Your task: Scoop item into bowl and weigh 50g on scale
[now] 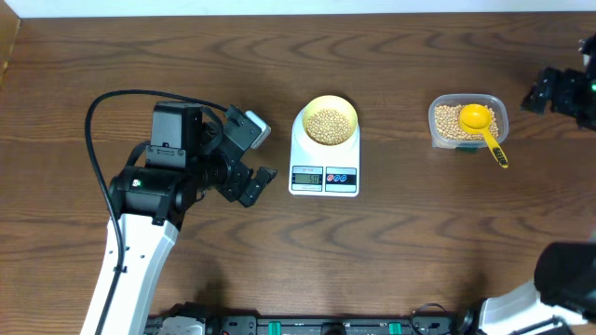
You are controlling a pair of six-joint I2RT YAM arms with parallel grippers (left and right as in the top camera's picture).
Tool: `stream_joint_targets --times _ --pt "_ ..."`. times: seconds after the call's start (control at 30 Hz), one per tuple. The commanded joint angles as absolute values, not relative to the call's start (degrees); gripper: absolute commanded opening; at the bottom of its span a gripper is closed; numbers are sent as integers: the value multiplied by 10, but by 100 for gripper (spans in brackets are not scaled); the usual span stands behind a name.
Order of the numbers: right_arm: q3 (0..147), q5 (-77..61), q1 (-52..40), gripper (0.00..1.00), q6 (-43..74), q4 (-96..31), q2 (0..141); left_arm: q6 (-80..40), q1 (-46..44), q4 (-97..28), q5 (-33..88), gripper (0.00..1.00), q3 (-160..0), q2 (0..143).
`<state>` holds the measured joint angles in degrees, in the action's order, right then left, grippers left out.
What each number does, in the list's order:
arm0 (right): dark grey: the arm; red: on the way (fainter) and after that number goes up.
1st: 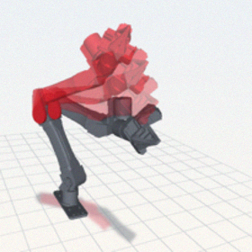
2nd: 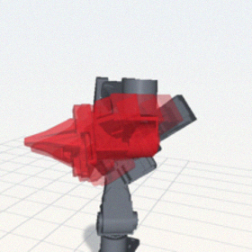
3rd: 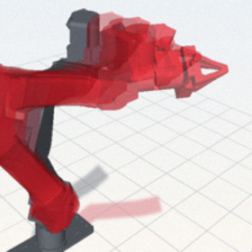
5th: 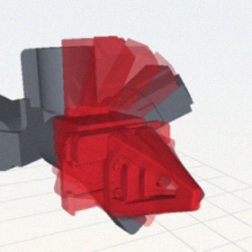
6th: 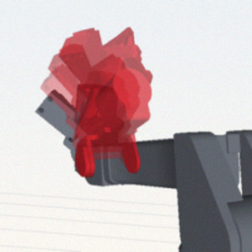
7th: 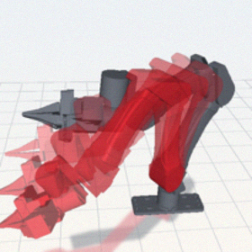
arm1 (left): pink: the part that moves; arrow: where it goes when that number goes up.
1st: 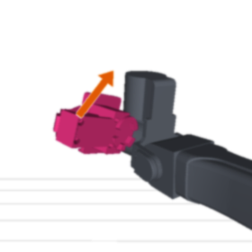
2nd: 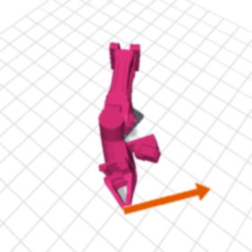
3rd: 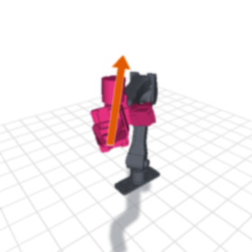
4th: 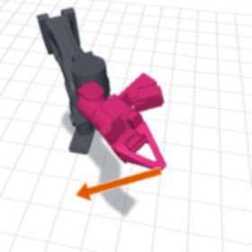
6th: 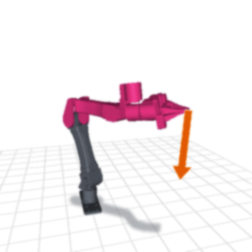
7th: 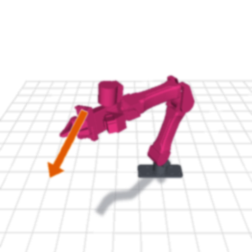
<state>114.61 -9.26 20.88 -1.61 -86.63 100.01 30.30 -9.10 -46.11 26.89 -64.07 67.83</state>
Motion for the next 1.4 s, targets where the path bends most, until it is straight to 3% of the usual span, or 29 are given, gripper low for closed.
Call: stream_joint_targets --times 0.0,0.77,1.2,1.37 --pt "1156 -102 210 99 -33 -870 971 312 -88 -462 276 97 -639 682" --pt "1156 -125 210 99 -6 -869 846 312 -88 -462 276 97 -639 682" --pt "1188 -190 210 99 93 -818 718 312 -88 -462 276 98 -639 682" --pt "1188 -190 209 99 -15 -779 679 312 -88 -462 276 97 -639 682"
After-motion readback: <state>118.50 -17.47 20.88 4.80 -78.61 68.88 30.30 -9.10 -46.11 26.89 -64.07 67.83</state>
